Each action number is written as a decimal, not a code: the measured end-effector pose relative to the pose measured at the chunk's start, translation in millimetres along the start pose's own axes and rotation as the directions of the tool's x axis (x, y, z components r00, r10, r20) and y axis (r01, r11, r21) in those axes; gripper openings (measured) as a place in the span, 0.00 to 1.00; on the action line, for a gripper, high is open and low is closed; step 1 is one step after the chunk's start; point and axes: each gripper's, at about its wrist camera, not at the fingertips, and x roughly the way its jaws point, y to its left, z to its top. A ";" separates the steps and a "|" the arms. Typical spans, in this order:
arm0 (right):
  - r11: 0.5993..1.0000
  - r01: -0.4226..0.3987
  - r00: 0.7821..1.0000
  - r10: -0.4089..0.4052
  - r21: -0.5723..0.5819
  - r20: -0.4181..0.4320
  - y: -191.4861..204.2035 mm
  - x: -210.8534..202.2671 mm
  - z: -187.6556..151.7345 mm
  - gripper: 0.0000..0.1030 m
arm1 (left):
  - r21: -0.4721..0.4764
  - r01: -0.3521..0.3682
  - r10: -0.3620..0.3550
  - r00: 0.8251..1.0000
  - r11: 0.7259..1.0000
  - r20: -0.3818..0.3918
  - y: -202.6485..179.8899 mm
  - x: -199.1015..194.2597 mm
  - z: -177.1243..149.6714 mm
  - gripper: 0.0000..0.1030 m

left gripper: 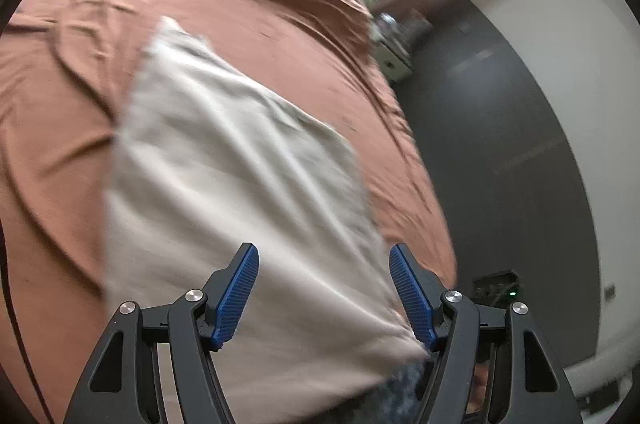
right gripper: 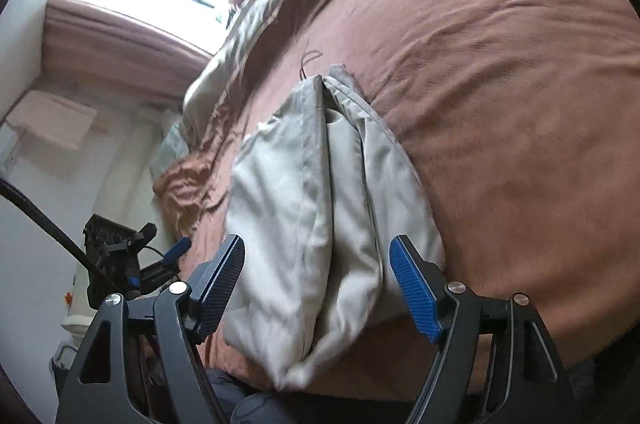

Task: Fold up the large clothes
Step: 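Open both grippers and move them to the folded jacket bundle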

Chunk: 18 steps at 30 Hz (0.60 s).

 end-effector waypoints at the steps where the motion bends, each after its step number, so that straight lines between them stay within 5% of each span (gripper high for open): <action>1: 1.000 0.000 1.000 0.000 -0.005 -0.020 1.6 6.9 7.5 0.72 | -0.013 -0.015 0.016 1.000 1.000 0.016 7.4 0.1 4.2 0.67; 9: 0.997 0.048 0.983 -0.058 -0.057 -0.175 19.9 69.3 68.8 0.72 | -0.100 -0.095 0.105 0.989 0.991 0.103 65.4 -6.3 21.1 0.67; 15: 0.999 0.046 0.963 -0.050 -0.021 -0.264 20.2 112.6 111.3 0.72 | -0.133 -0.158 0.168 0.984 0.978 0.065 100.8 10.1 21.4 0.67; 18: 1.000 0.017 0.952 -0.021 -0.014 -0.304 22.7 128.3 121.3 0.72 | -0.167 -0.134 0.140 0.990 0.977 0.028 114.4 16.2 20.5 0.67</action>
